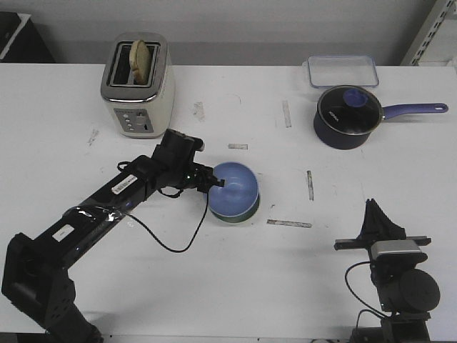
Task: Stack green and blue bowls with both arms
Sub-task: 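Carry the blue bowl over and lower it into the green bowl, then open the left gripper and retract it back to rest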
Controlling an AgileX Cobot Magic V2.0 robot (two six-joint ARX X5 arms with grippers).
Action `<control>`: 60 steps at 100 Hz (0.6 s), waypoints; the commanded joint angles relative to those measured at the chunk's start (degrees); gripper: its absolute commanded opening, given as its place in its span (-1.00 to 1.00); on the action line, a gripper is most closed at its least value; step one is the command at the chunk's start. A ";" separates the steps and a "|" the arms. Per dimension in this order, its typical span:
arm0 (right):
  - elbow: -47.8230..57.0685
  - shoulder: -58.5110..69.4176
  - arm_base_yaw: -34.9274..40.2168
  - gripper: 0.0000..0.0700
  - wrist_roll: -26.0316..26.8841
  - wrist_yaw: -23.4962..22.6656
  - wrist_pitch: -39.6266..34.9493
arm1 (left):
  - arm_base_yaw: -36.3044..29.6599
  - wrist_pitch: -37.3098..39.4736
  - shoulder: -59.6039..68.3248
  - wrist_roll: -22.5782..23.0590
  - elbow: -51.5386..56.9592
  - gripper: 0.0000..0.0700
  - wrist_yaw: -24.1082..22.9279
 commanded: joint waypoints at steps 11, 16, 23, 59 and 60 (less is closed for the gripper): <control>0.31 -0.09 0.09 -0.96 0.55 0.00 0.61 | -0.63 -0.90 0.74 0.13 1.46 -0.99 0.20; 0.31 -0.09 0.09 -0.96 0.55 0.00 0.61 | -0.79 -0.98 0.74 0.11 1.46 -0.99 0.20; 0.31 -0.09 0.09 -0.96 0.55 0.00 0.61 | -0.96 -0.87 0.74 0.09 1.46 -0.97 0.22; 0.31 -0.09 0.09 -0.96 0.55 0.00 0.61 | -1.31 -0.68 0.74 0.13 1.46 -0.52 0.39; 0.31 -0.09 0.09 -0.96 0.55 0.00 0.61 | -1.31 -0.68 0.74 0.13 1.46 -0.51 0.39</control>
